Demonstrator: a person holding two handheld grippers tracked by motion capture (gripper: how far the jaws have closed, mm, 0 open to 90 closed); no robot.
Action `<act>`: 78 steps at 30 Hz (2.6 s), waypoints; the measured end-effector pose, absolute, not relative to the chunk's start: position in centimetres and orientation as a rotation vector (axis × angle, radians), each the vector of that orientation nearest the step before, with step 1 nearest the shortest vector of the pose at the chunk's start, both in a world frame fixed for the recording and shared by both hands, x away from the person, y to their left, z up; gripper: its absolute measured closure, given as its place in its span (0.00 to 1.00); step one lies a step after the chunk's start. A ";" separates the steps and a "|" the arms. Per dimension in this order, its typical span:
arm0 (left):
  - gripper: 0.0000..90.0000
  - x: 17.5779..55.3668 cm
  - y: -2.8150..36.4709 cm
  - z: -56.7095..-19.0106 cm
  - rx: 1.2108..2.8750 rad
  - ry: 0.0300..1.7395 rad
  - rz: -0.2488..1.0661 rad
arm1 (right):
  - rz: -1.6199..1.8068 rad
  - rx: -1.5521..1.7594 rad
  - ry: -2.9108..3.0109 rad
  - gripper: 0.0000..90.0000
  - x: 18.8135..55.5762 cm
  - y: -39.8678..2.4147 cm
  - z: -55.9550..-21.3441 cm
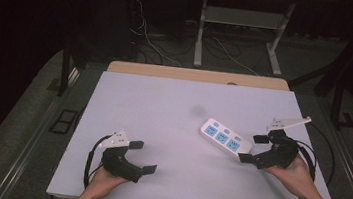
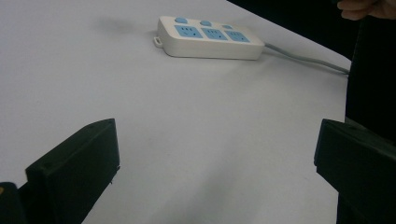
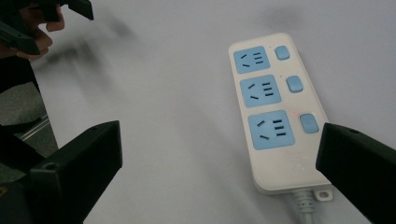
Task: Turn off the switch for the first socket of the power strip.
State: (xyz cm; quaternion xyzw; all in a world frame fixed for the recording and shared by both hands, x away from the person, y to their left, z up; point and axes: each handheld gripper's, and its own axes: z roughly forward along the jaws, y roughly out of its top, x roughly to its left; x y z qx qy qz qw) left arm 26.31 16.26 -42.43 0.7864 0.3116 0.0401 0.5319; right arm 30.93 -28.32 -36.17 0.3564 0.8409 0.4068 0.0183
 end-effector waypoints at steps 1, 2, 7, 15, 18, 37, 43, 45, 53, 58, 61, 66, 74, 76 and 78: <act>0.00 26.3 16.3 -42.4 1.878 0.743 0.095 | 1.261 1.104 2.615 0.00 31.1 -28.2 -36.1; 0.00 26.3 16.3 -42.4 1.879 0.743 0.093 | 1.261 1.102 2.619 0.00 31.2 -28.1 -36.0; 0.00 26.3 16.3 -42.4 1.882 0.745 0.091 | 1.234 1.092 2.646 0.00 32.1 -27.6 -35.8; 0.00 26.4 16.3 -42.5 1.882 0.749 0.089 | 1.194 1.113 2.665 0.00 33.6 -27.3 -36.1; 0.00 26.4 16.2 -42.6 1.896 0.751 0.074 | 1.176 1.128 2.664 0.00 34.2 -27.3 -36.5; 0.00 26.6 16.3 -42.7 1.898 0.759 0.069 | 1.192 1.145 2.694 0.39 36.1 -28.0 -37.6; 0.00 26.7 16.3 -42.8 1.901 0.759 0.069 | 1.158 1.148 2.692 0.55 36.2 -27.9 -37.8; 0.00 26.7 16.3 -42.8 1.904 0.758 0.068 | 1.152 1.140 2.693 0.65 36.5 -27.8 -38.0; 0.00 26.7 16.4 -42.8 1.899 0.761 0.072 | 1.107 1.138 2.676 0.81 37.0 -27.5 -38.5; 0.00 26.7 16.4 -42.8 1.901 0.762 0.071 | 1.091 1.161 2.655 0.86 37.6 -27.6 -38.9; 0.00 26.8 16.4 -42.8 1.901 0.761 0.071 | 1.084 1.176 2.651 0.89 37.9 -27.7 -39.2; 0.00 26.8 16.4 -42.8 1.903 0.761 0.070 | 1.081 1.196 2.640 0.93 38.3 -27.9 -39.5; 0.00 26.8 16.4 -42.8 1.900 0.763 0.072 | 1.080 1.213 2.648 0.99 38.9 -28.2 -40.1; 0.00 26.8 16.4 -42.8 1.902 0.763 0.073 | 1.076 1.216 2.652 0.99 39.0 -28.2 -40.2; 0.00 26.8 16.5 -42.8 1.900 0.763 0.074 | 1.072 1.221 2.651 0.99 39.1 -28.2 -40.4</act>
